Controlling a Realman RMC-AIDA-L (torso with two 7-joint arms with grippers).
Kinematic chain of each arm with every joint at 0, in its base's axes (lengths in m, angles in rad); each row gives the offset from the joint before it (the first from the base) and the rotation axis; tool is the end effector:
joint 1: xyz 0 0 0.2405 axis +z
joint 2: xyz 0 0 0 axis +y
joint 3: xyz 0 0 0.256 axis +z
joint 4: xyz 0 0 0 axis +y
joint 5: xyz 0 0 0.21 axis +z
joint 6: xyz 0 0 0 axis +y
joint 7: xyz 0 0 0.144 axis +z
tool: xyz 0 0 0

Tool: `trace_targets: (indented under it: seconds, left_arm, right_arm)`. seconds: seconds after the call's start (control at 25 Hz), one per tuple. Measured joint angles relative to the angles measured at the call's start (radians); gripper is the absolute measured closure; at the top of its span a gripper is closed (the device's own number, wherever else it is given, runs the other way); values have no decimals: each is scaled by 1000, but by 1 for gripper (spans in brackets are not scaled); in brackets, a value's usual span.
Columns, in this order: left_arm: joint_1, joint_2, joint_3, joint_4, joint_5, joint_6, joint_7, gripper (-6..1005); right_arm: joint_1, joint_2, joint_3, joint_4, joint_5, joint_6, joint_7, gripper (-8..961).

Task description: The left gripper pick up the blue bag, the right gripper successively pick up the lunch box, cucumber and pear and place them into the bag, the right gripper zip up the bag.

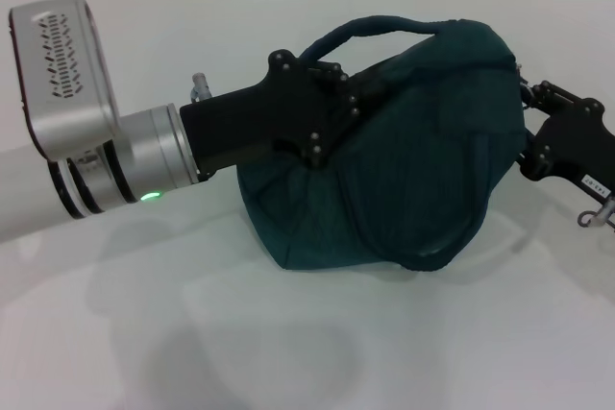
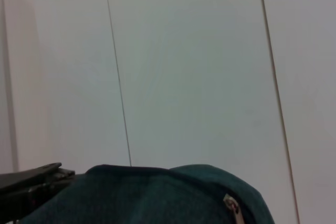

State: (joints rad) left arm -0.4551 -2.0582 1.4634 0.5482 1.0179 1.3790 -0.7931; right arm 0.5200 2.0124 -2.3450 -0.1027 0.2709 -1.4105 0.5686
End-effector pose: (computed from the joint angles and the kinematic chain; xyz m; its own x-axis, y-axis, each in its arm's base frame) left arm -0.2040 0.3213 -0.0441 0.7108 -0.1371 0.6899 0.1628 -0.9221 -0.3510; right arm 0.2701 0.3172 -0.0386 0.6324 -0.0028 -0.7747 -0.5298 -0.7311 -0.4299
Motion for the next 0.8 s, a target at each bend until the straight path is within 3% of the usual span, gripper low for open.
trace_targets:
  seconds: [0.12, 0.56, 0.8]
  left_arm:
    - [1, 0, 0, 0, 0, 0, 0, 926]
    - [6, -3, -16, -1, -10, 0, 0, 911]
    - [5, -9, -50, -7, -10, 9, -15, 903]
  right_arm:
    - [-9, 1, 2, 0, 1, -9, -41, 544]
    - [-44, 4, 74, -2, 11, -43, -87, 910]
    - [-58, 5, 109, 6, 15, -14, -86, 939]
